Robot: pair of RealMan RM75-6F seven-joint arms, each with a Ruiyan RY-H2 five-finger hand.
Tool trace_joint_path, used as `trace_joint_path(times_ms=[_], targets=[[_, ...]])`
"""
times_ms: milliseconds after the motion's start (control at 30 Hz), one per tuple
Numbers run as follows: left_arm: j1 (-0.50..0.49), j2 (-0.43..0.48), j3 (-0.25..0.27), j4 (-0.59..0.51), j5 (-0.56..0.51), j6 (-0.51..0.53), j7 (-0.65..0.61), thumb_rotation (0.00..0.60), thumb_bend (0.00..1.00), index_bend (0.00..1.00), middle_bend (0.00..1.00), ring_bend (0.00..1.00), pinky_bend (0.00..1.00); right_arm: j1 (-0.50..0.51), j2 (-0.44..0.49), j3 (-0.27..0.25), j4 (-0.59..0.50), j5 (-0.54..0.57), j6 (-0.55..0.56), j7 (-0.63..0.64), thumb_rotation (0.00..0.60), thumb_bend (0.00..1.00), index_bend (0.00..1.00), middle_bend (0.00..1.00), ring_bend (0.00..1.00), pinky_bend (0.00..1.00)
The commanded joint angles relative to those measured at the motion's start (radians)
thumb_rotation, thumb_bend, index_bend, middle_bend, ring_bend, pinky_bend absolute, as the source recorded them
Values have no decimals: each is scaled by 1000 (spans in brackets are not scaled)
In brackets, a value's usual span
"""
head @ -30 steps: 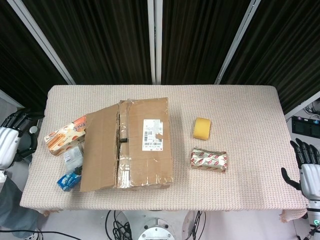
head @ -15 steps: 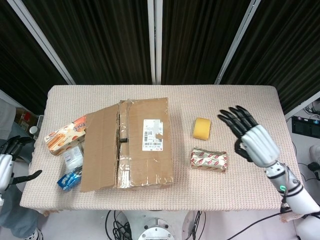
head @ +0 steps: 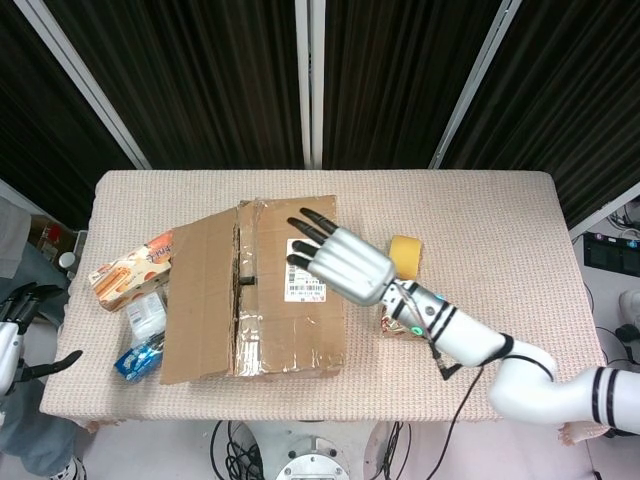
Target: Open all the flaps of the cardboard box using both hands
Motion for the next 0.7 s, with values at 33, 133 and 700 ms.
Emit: trace_joint_path(times_ms=[33,133,700], targets=[[5,-4,-2,9,5,-1,-10,600,45,200,196,98,200,130,-92,-13,17,180,-39,-135,600,1000,333,284,0,0],[10,-5,-7,17,8,2,-21,600,45,200,196,98,200,192,-120,-54,39,273,-45,-185,600,1000,340,287,0,0],[33,-7,-20,56,8,-8,-49,600,49,200,196,98,200,303,-271,-154,136,349,-7,-144,600,1000,338,242,0,0]])
